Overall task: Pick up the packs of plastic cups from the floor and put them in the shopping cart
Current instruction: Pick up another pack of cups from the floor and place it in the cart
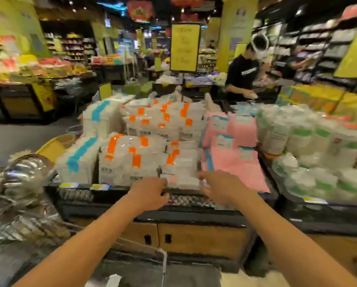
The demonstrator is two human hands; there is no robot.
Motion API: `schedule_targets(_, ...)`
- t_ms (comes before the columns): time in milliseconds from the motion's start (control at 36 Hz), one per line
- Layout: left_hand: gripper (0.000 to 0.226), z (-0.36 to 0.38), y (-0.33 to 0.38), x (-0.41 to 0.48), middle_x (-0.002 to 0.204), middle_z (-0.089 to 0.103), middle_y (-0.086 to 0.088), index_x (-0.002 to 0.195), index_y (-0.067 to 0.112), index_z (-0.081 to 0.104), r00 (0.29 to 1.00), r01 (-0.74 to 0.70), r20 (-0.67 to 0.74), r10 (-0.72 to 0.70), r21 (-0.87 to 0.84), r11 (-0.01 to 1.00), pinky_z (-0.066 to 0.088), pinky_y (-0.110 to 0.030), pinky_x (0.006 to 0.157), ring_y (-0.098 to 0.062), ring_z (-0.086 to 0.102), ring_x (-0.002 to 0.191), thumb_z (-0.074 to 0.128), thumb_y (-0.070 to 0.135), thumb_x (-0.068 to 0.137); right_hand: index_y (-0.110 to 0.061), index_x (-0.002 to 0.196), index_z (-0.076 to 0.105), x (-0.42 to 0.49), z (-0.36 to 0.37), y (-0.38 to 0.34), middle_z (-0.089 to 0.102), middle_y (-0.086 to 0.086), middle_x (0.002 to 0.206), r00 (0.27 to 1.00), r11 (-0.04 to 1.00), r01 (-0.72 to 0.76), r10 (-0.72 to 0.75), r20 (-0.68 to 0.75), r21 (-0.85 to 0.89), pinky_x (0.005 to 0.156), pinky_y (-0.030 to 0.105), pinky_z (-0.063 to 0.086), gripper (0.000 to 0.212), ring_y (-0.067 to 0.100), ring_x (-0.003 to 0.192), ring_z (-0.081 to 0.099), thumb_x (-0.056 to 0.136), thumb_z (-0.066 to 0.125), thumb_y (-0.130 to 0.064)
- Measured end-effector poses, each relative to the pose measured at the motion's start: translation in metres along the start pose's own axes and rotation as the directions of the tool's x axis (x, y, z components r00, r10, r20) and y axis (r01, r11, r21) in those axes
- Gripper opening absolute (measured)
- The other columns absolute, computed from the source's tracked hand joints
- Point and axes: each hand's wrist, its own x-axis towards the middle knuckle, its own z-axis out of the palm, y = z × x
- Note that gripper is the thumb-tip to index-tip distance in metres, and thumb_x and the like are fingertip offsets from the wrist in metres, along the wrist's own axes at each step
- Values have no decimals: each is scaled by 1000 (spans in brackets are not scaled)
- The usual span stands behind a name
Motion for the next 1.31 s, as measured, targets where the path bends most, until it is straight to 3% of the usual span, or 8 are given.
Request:
schedule_targets(222, 50, 2, 156, 28, 140, 56, 0, 140, 29, 50, 900, -434, 90, 427, 81, 897, 45, -37, 100, -26, 54, 125, 43, 49, 93, -24, 133, 53, -170, -16, 103, 59, 8, 134, 878, 879, -474, 476, -44, 41, 95, 45, 49, 41, 33, 119, 56, 97, 49, -44)
schedule_targets(306, 37, 20, 212, 25, 122, 64, -6, 115, 21, 61, 799, -596, 143, 584, 63, 800, 48, -37, 86, -26, 58, 105, 46, 47, 92, -25, 129, 54, -242, -13, 120, 62, 6, 125, 777, 779, -625, 627, -58, 51, 88, 45, 53, 37, 32, 110, 60, 98, 50, -45)
schedule_targets(444, 36, 52, 305, -7, 123, 65, -3, 126, 20, 59, 598, -795, 207, 774, 34, 605, 51, -36, 89, -22, 61, 110, 53, 40, 97, -20, 123, 57, -359, 3, 132, 64, 5, 117, 602, 601, -795, 799, -16, 82, 85, 42, 54, 30, 28, 103, 61, 101, 48, -38)
schedule_targets(556, 45, 79, 375, -38, 136, 58, 1, 138, 26, 51, 482, -867, 303, 822, 28, 498, 49, -35, 95, -22, 58, 120, 50, 47, 98, -19, 136, 53, -445, 15, 137, 58, 5, 134, 473, 468, -877, 880, 32, 109, 92, 39, 49, 39, 28, 117, 57, 101, 48, -37)
schedule_targets(694, 40, 111, 454, -70, 129, 61, -1, 129, 27, 54, 391, -912, 344, 854, 22, 409, 51, -43, 95, -25, 59, 113, 50, 48, 96, -25, 136, 52, -524, 26, 162, 58, 2, 132, 347, 344, -923, 938, -16, 169, 91, 39, 50, 42, 25, 115, 57, 99, 50, -45)
schedule_targets(889, 42, 163, 579, -109, 124, 63, -1, 131, 24, 55, 326, -942, 358, 875, 41, 335, 51, -37, 83, -24, 61, 107, 51, 44, 94, -30, 133, 53, -621, 59, 216, 62, 0, 128, 232, 232, -944, 972, -27, 235, 94, 49, 50, 40, 27, 114, 60, 95, 52, -44)
schedule_targets(1111, 48, 260, 688, -168, 130, 62, -3, 137, 26, 52, 252, -934, 397, 883, -138, 328, 50, -40, 94, -25, 59, 116, 54, 42, 92, -26, 139, 51, -733, 129, 272, 64, 4, 130, 90, 63, -963, 992, 90, 263, 85, 39, 52, 44, 29, 113, 62, 98, 51, -42)
schedule_targets(1306, 48, 362, 749, -188, 132, 60, 0, 140, 27, 49, 113, -930, 509, 854, -248, 271, 50, -38, 92, -22, 60, 114, 53, 40, 94, -28, 138, 48, -780, 221, 307, 63, 0, 129, -51, -114, -941, 979, 199, 319, 86, 47, 55, 42, 26, 111, 62, 98, 50, -41)
